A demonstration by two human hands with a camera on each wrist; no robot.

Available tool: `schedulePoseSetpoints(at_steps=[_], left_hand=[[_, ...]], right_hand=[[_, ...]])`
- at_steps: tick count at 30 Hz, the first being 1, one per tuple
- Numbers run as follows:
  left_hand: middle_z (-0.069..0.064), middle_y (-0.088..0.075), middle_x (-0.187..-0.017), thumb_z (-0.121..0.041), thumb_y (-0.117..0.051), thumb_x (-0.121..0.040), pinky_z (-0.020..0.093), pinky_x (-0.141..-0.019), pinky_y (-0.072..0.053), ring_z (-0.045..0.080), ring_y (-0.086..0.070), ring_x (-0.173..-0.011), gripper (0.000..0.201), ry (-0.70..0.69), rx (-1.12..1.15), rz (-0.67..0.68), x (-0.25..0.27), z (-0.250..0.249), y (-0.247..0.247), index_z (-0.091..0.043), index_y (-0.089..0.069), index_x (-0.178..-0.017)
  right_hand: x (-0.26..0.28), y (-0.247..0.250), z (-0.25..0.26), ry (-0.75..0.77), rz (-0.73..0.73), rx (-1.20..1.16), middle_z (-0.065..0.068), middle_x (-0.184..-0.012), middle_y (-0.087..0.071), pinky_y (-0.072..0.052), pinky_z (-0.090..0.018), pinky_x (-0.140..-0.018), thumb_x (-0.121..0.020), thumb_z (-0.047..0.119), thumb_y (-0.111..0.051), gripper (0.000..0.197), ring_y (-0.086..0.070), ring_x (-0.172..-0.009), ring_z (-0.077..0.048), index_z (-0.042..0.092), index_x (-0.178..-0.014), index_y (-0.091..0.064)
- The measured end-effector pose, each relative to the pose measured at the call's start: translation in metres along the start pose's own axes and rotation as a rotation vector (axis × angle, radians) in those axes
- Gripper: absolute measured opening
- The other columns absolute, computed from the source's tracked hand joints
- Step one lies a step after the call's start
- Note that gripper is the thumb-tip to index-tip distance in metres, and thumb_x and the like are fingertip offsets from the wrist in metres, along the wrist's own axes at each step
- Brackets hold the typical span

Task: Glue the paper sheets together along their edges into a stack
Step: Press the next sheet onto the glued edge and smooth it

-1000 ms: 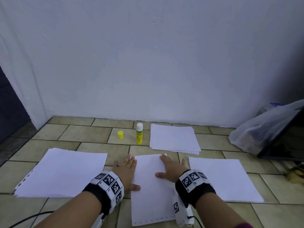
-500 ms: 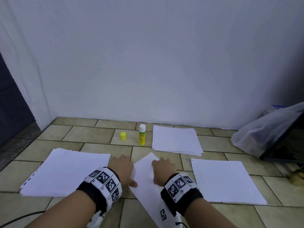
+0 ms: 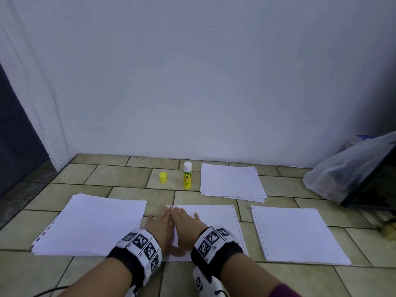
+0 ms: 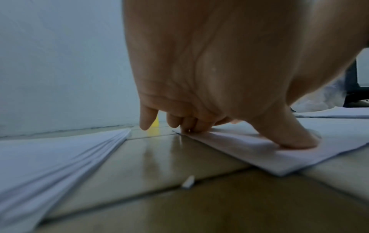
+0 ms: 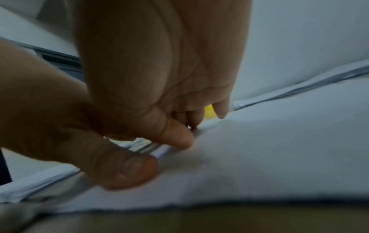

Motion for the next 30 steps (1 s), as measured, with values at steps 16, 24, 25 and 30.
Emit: schedulePoseSetpoints(at_steps=[16,24,25,30], left_hand=[[0.005,0.02,-0.159,-0.072,-0.048,-0.082,0.048,-0.119,-0.011,0.016,0.011,-0.148,0.114,-0.024,0.079,0.103,0.005,0.006,0.006,-0.006,0.014,-0.151],[0.004,-0.036,-0.145,-0.073,-0.044,-0.084,0.04,-0.106,-0.033,0.021,-0.035,-0.132,0.081,0.007,0.044,-0.003,0.013,0.008,0.036,-0.014,-0.037,-0.139],[0.005,-0.041,-0.14,-0.071,-0.047,-0.084,0.039,-0.103,-0.035,0.022,-0.038,-0.128,0.078,0.017,0.027,-0.022,0.015,0.004,0.041,-0.013,-0.041,-0.135],[0.005,-0.019,-0.157,-0.042,-0.059,-0.091,0.041,-0.112,-0.03,0.025,-0.029,-0.139,0.074,-0.217,0.093,-0.062,0.019,-0.036,0.039,-0.012,-0.025,-0.149]], right_hand=[[0.045,0.0,-0.118,-0.309,0.057,-0.058,0.001,-0.159,0.015,-0.003,-0.046,-0.118,-0.093,0.053,-0.047,0.092,0.005,-0.148,-0.014,0.012,-0.151,0.013],[0.041,0.014,-0.097,-0.374,-0.084,0.066,-0.013,-0.153,-0.013,-0.023,-0.048,-0.113,-0.08,0.044,-0.069,0.086,-0.014,-0.142,-0.031,0.01,-0.145,-0.023],[0.041,0.016,-0.093,-0.399,-0.09,0.117,-0.014,-0.151,-0.013,-0.028,-0.048,-0.11,-0.079,0.043,-0.071,0.083,-0.014,-0.14,-0.033,0.012,-0.143,-0.027],[0.033,0.018,-0.073,-0.449,-0.083,0.211,-0.016,-0.145,-0.022,-0.033,-0.041,-0.1,-0.087,0.021,-0.06,0.063,-0.022,-0.134,-0.033,0.016,-0.142,-0.029]])
Point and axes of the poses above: each hand's wrist, its own x-axis away from the middle knuckle, its own y-axis out of the back of the hand, z = x × y, the point moved 4 cm from there along -x, towards the middle knuckle
